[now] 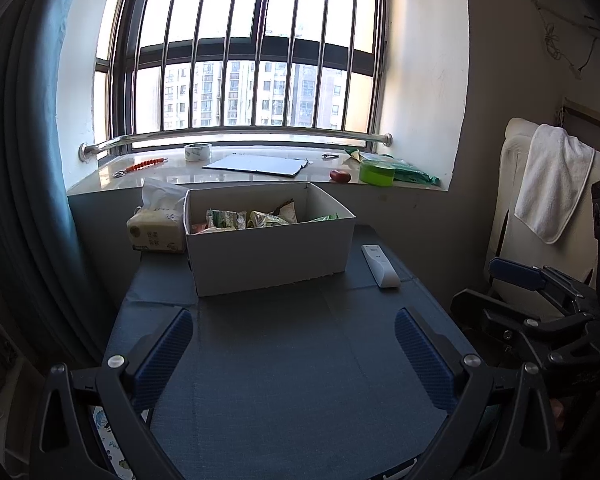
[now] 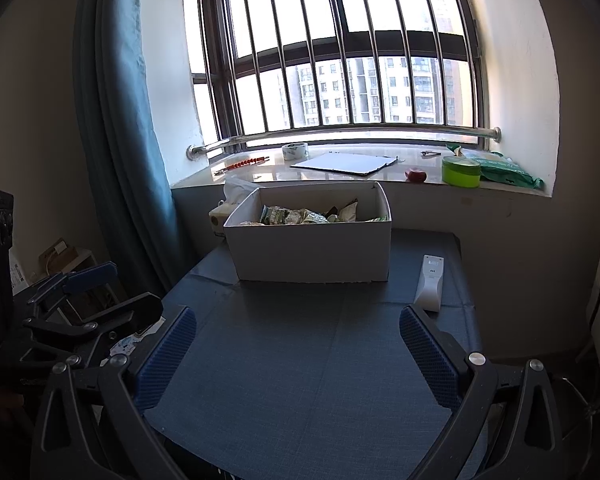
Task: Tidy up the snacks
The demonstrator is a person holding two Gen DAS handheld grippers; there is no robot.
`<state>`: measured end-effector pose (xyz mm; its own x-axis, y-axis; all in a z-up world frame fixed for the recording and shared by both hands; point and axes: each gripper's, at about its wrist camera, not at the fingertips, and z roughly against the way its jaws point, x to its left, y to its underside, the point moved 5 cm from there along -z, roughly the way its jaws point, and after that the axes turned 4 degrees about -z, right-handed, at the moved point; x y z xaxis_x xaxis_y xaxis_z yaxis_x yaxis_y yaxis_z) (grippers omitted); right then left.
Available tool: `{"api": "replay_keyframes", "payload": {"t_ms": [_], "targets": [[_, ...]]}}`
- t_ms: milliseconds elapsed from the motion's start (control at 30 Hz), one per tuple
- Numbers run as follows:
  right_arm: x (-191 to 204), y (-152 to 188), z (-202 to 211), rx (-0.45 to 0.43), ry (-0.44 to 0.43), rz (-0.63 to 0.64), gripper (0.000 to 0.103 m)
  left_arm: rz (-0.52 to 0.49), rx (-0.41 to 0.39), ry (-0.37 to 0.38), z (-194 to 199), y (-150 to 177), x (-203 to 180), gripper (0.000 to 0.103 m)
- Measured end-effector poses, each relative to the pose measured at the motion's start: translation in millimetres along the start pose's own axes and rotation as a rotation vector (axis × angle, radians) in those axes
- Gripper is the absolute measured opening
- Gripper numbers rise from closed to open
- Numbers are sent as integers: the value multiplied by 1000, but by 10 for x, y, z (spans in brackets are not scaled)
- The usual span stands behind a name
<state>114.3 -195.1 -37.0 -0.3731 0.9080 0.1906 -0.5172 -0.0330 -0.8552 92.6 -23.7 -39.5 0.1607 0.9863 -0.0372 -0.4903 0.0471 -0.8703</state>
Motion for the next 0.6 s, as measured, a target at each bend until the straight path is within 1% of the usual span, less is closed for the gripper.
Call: {"api": "replay_keyframes", "payload": {"t_ms": [600], "targets": [[7, 32, -36, 15, -2, -4, 103, 12, 7, 6, 17, -1, 22, 103]]}}
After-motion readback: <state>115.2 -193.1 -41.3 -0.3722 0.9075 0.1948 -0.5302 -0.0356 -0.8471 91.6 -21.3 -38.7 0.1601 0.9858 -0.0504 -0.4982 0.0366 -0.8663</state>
